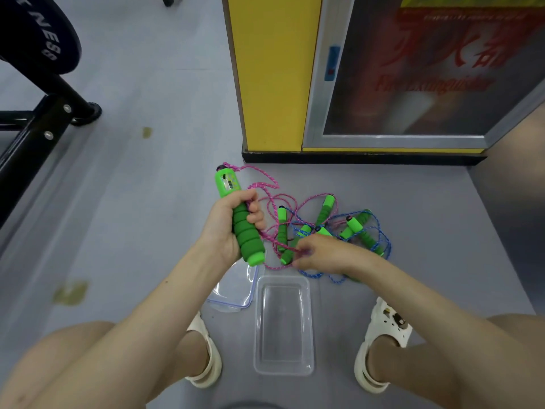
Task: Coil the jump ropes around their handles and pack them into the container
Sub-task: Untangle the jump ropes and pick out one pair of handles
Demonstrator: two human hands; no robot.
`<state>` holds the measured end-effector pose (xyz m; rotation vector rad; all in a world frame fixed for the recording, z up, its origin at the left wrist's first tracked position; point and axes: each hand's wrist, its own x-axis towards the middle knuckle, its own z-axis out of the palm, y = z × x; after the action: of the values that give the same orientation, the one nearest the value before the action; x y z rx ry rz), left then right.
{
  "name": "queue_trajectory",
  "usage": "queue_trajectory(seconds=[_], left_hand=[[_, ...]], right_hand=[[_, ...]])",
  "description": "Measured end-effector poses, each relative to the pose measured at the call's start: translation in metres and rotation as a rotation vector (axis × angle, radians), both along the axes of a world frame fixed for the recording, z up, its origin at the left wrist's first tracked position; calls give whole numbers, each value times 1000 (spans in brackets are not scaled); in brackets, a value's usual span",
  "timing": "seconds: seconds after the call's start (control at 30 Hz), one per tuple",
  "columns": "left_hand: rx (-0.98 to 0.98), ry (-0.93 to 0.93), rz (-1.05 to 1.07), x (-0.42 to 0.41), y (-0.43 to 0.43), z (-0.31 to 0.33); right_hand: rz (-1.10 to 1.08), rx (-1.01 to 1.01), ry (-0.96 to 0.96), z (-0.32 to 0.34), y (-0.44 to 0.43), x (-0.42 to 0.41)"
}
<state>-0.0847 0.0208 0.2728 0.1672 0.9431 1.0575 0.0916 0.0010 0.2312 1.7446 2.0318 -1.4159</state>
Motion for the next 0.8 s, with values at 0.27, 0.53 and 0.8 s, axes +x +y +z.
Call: queue_trajectory(seconds=[0.27,0.53,0.8], left_hand=[[-80,219,103,-33,7,-12],[137,519,-148,-10,-7,-11],[313,713,-408,38,-20,-21]], right_hand=[[-76,161,-254,-12,5,24],[-719,107,391,28,15,26],[-910,-100,631,38,19,8]])
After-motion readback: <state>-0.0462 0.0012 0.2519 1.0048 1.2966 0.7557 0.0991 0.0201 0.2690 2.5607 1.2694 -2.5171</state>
